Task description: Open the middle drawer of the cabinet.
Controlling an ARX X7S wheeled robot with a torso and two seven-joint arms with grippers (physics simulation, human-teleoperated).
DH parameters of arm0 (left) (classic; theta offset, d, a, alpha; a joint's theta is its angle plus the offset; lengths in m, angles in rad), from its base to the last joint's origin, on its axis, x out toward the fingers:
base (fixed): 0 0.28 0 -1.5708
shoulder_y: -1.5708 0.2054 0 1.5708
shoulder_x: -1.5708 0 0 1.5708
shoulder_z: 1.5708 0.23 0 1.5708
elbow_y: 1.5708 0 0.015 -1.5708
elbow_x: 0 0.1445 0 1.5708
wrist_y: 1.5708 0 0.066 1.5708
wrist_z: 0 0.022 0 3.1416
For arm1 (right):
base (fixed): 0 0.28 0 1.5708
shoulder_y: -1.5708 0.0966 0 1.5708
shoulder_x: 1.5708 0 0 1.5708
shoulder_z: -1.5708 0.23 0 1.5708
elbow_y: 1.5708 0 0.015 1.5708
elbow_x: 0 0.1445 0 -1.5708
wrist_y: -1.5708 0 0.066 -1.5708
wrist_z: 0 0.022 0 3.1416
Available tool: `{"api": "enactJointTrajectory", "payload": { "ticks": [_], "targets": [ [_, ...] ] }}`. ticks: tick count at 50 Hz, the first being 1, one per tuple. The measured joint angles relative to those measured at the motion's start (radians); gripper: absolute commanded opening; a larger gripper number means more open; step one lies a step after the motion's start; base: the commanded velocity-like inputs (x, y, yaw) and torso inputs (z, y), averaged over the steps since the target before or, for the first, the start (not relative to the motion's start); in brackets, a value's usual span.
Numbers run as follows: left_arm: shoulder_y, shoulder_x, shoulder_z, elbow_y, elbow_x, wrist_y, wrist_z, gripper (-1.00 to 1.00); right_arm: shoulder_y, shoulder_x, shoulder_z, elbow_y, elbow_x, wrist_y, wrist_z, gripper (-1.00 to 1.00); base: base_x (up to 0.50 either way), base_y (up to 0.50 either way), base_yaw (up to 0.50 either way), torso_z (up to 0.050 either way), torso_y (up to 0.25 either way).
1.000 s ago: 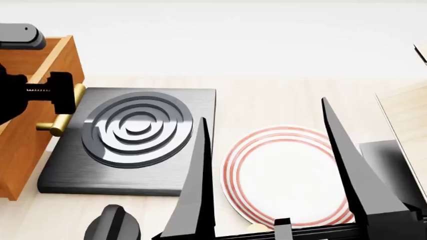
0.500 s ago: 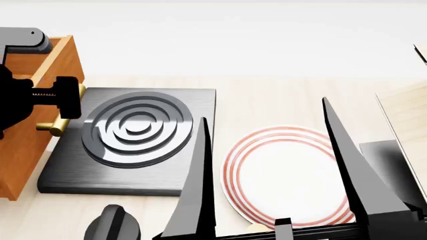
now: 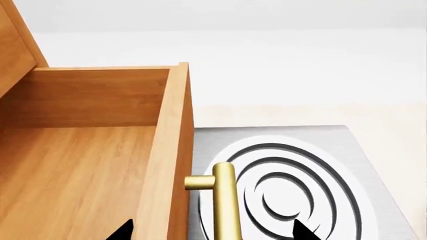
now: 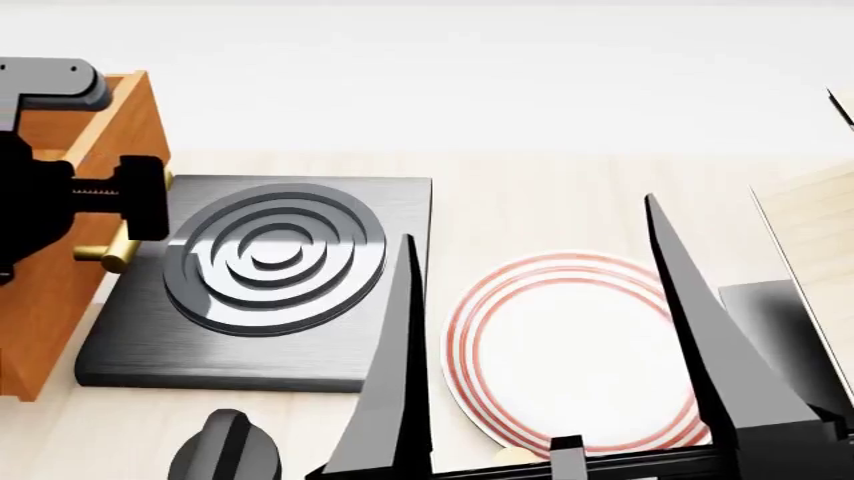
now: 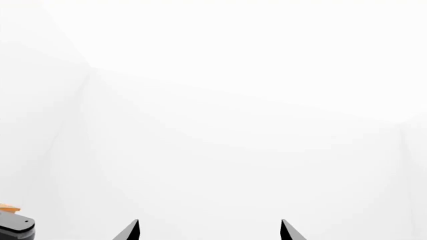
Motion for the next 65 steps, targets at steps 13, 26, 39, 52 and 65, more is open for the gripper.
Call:
{"api": "enactJointTrajectory", "payload": {
  "ticks": [13,26,39,52,65],
  "targets": [
    [0.010,0.005,-0.009,0.025,-0.004,-0.006,-0.007,1.00,0.002,0.006,-0.001,-0.001,0.005,0.002,0.006,1.00,0.00,0.00,0.00,0.000,0.000],
    [0.019,0.019,-0.016,0.056,-0.021,-0.012,-0.016,1.00,0.003,0.010,0.000,-0.005,0.007,0.007,0.009,1.00,0.00,0.00,0.00,0.000,0.000],
    [0.025,0.035,-0.020,0.069,-0.031,-0.011,-0.020,1.00,0.004,0.012,0.000,-0.009,0.006,0.010,0.009,1.00,0.00,0.00,0.00,0.000,0.000],
    [0.032,0.045,-0.026,0.084,-0.041,-0.008,-0.030,1.00,0.005,0.012,0.001,-0.008,0.007,0.010,0.009,1.00,0.00,0.00,0.00,0.000,0.000],
    [0.037,0.057,-0.030,0.094,-0.049,-0.005,-0.036,1.00,0.005,0.014,0.003,-0.009,0.010,0.010,0.010,1.00,0.00,0.00,0.00,0.000,0.000]
  ]
}}
